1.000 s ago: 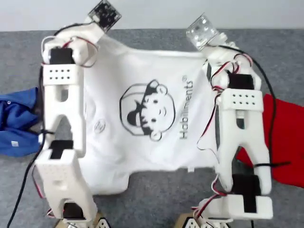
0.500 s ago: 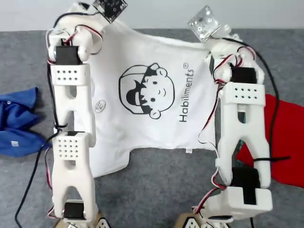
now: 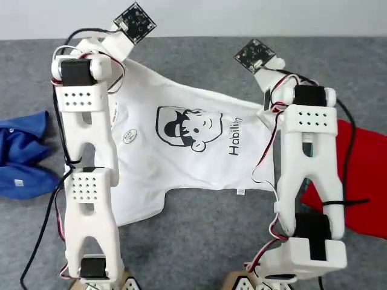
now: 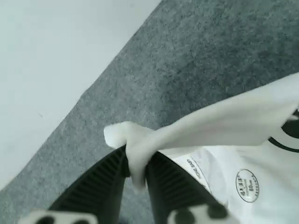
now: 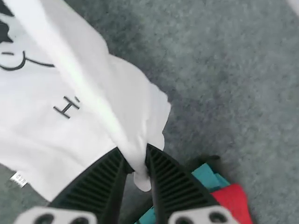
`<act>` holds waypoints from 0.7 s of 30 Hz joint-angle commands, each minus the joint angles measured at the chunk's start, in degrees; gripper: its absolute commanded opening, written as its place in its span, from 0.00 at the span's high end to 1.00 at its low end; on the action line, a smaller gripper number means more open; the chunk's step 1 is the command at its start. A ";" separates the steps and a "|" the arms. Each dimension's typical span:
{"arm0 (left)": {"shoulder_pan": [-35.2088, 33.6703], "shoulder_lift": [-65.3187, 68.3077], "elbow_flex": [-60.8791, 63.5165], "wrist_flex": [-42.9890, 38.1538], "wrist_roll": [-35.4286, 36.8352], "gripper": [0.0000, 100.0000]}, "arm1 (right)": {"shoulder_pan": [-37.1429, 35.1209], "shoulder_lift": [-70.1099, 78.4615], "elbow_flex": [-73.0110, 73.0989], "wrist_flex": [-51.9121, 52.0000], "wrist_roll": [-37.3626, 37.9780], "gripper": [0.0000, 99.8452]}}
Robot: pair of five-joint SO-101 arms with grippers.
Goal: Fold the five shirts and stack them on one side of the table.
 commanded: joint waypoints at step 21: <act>0.62 -56.53 98.15 1.32 -11.78 0.99 | 0.66 -0.48 0.53 20.88 6.59 0.99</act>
